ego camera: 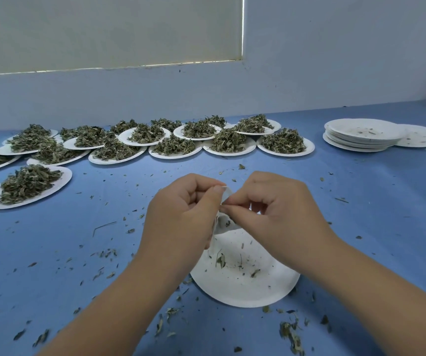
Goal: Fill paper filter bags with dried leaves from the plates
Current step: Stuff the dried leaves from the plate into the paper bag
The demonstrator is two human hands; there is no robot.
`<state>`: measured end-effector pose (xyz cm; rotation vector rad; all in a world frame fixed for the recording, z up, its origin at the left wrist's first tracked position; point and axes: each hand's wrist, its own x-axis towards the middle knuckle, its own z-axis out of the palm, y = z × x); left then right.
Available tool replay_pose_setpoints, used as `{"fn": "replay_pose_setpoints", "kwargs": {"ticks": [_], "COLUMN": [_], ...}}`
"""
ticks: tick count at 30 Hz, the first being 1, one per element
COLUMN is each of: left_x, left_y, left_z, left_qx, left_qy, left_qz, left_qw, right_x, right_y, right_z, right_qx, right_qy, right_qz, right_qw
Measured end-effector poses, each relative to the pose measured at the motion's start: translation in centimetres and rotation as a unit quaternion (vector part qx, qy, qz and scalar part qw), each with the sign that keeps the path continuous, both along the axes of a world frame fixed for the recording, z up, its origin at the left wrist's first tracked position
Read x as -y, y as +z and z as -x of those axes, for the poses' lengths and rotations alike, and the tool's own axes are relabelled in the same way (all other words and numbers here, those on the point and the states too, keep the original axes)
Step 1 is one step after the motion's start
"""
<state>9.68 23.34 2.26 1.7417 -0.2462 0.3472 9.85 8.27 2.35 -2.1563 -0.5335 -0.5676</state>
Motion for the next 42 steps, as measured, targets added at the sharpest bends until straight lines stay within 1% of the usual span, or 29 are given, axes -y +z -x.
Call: {"fn": "replay_pose_setpoints", "kwargs": {"ticks": [4,7,8,11,12,13,15,19,21,23,25,28,30,31,32,33,35,36,37,38,40,42], "left_x": [-0.1,-0.3,-0.3,-0.4,-0.4,-0.4,-0.4,-0.4,-0.4,-0.4,-0.3,-0.2,-0.3,-0.4,-0.5,-0.6,-0.8,-0.9,-1.0,-1.0,-1.0,-0.9], "left_y": [-0.1,0.0,0.1,0.1,0.1,0.0,0.0,0.1,0.2,0.2,0.2,0.2,0.2,0.2,0.2,0.2,0.3,0.3,0.4,0.4,0.5,0.5], "left_z": [0.0,-0.2,-0.1,-0.1,-0.1,-0.1,-0.1,-0.1,-0.1,0.0,0.0,0.1,0.0,0.0,-0.1,-0.1,-0.2,-0.2,-0.2,-0.2,-0.2,-0.1], "left_qx": [0.003,0.003,0.005,0.007,0.004,0.003,0.003,0.005,0.002,0.003,0.003,0.001,0.001,0.002,0.003,0.004,0.01,0.013,0.015,0.016,0.017,0.017], "left_qy": [0.001,0.002,0.002,0.002,0.0,-0.002,-0.001,0.003,0.003,0.002,0.0,-0.006,-0.005,-0.003,-0.001,0.001,0.006,0.008,0.008,0.007,0.001,-0.009], "left_qz": [-0.004,0.013,0.017,0.021,0.022,0.023,0.02,0.009,0.008,0.007,0.01,0.01,0.008,0.009,0.011,0.014,0.019,0.023,0.028,0.032,0.037,0.037], "left_qw": [1.0,1.0,1.0,1.0,1.0,1.0,1.0,1.0,1.0,1.0,1.0,1.0,1.0,1.0,1.0,1.0,1.0,1.0,0.999,0.999,0.999,0.999], "right_x": [0.2,0.8,0.9,0.5,0.3,0.2,0.3,0.8,0.9,0.8,0.6,0.2,0.2,0.3,0.4,0.5,0.7,0.8,0.8,0.8,0.6,0.3], "right_y": [-0.2,-0.1,0.0,0.0,0.0,0.0,-0.1,0.2,0.3,0.6,0.8,1.8,2.5,2.7,3.0,3.1,3.1,3.0,2.8,2.7,2.7,2.7], "right_z": [-0.4,0.1,0.4,0.9,0.8,0.7,0.5,0.4,0.3,0.2,0.1,-0.2,-0.5,-0.6,-0.7,-0.8,-0.9,-1.0,-1.4,-1.7,-2.2,-2.7], "right_qx": [-0.054,-0.056,-0.052,-0.007,0.018,0.039,0.04,-0.051,-0.075,-0.089,-0.074,-0.039,-0.047,-0.056,-0.061,-0.057,-0.053,-0.067,-0.097,-0.147,-0.276,-0.366], "right_qy": [0.028,0.064,0.069,0.053,0.047,0.042,0.04,0.062,0.063,0.058,0.033,-0.012,0.005,0.024,0.042,0.05,0.037,0.026,0.019,0.018,0.056,0.145], "right_qz": [-0.017,-0.01,0.007,0.113,0.132,0.133,0.088,-0.038,-0.068,-0.078,-0.031,0.108,0.214,0.244,0.246,0.222,0.142,0.104,0.063,0.025,-0.043,-0.1], "right_qw": [0.998,0.996,0.996,0.992,0.99,0.99,0.995,0.996,0.993,0.991,0.996,0.993,0.976,0.968,0.966,0.972,0.988,0.992,0.993,0.989,0.958,0.914]}}
